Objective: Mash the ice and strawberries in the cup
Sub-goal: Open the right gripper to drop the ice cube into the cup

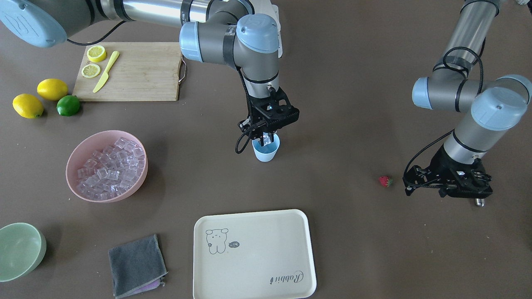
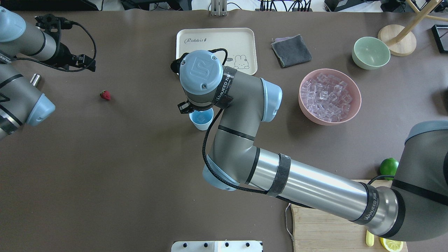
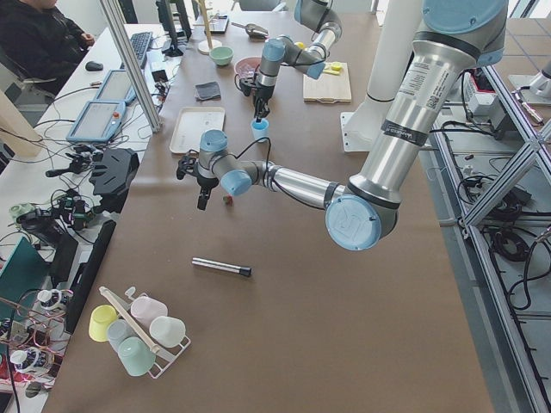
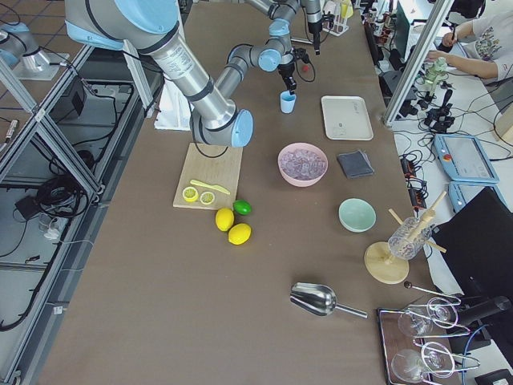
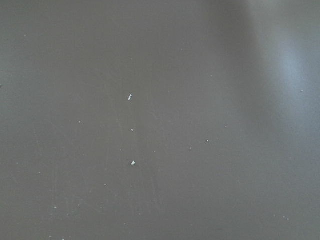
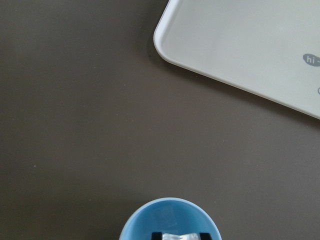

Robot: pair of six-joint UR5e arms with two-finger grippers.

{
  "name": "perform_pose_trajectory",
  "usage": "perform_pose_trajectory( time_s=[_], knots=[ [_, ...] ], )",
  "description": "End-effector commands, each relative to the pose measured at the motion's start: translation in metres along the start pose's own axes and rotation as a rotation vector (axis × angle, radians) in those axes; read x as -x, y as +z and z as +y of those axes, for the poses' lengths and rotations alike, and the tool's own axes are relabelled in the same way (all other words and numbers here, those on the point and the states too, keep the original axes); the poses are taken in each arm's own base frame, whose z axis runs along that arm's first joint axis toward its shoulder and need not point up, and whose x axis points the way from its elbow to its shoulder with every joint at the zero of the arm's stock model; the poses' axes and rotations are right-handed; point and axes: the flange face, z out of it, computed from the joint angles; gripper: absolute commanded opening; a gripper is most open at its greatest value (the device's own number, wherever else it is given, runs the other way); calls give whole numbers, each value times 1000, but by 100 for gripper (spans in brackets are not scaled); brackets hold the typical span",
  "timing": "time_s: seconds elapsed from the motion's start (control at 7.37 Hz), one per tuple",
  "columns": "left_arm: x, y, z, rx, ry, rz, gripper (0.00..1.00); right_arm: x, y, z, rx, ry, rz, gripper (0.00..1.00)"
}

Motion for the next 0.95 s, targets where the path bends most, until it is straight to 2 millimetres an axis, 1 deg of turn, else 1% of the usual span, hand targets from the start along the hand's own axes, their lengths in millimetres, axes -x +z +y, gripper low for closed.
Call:
perform_pose_trajectory(
  time_s=[0.0,0.14,0.27,0.41,0.54,0.68,0.81],
  knots=[
    [-1,0,0,0,3,2,98,4,1,3,-9,-4,3,29],
    [-2,0,0,-1,3,2,98,7,-1,2,-18,4,-7,75],
    [-2,-1,0,-2,5,3,98,10,-2,2,-40,97,8,99],
    [-5,-4,-1,-7,5,8,98,-4,-3,-6,-45,89,26,99],
    [-29,-3,1,-3,27,28,98,-30,-12,-23,-39,51,38,99],
    [-55,0,4,2,57,50,98,-72,-28,-45,-48,53,45,99],
    [-70,4,12,11,74,63,98,-155,-54,-65,-6,37,-10,99]
  ],
)
